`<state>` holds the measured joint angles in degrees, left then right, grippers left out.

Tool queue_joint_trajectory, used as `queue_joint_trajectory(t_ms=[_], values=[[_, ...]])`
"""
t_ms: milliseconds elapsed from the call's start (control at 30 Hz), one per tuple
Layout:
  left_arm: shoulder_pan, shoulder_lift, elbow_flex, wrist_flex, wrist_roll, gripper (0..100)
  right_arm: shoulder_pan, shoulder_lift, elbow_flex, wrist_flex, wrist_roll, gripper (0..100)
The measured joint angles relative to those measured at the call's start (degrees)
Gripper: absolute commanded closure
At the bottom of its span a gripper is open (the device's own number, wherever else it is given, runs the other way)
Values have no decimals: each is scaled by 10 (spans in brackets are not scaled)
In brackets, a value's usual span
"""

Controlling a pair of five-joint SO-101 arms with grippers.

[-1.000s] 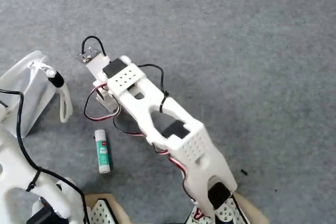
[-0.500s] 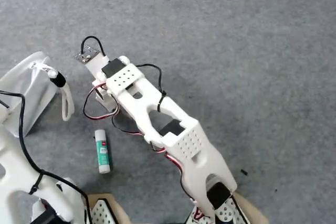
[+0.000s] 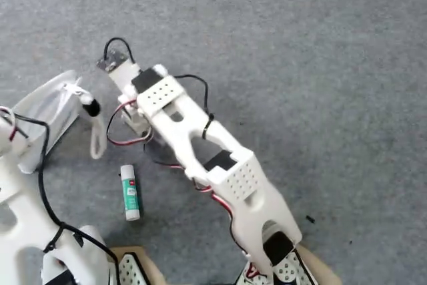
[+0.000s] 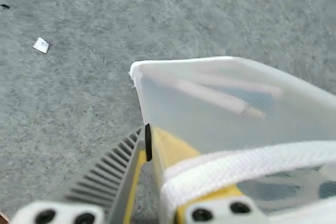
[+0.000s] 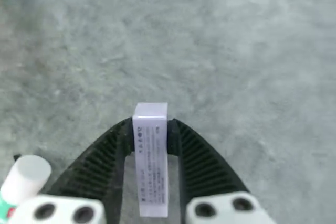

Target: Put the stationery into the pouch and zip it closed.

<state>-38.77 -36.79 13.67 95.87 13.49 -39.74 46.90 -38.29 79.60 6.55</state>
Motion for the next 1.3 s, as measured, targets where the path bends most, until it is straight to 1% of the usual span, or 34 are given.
queue_joint_trajectory(t_ms=[100,300,467,600,767,900,1033,1100,1300], values=[[27,0,0,6,0,972,18,-19,-40,39,-2,985],[79,4,0,12,0,972,65,-84,-132,97,-48,985],[167,4,0,25,0,972,111,-121,-207,143,-80,985],[231,4,0,26,0,972,148,-148,-272,164,-89,985],[300,6,-18,26,28,972,168,-170,-366,178,-90,985],[353,7,-18,26,53,971,168,-183,-442,206,-91,985],[360,7,-14,25,84,971,161,-218,-479,210,-91,986],[360,4,-10,21,91,971,135,-242,-484,210,-91,986],[334,3,18,-8,95,971,7,-291,-484,210,-91,986]])
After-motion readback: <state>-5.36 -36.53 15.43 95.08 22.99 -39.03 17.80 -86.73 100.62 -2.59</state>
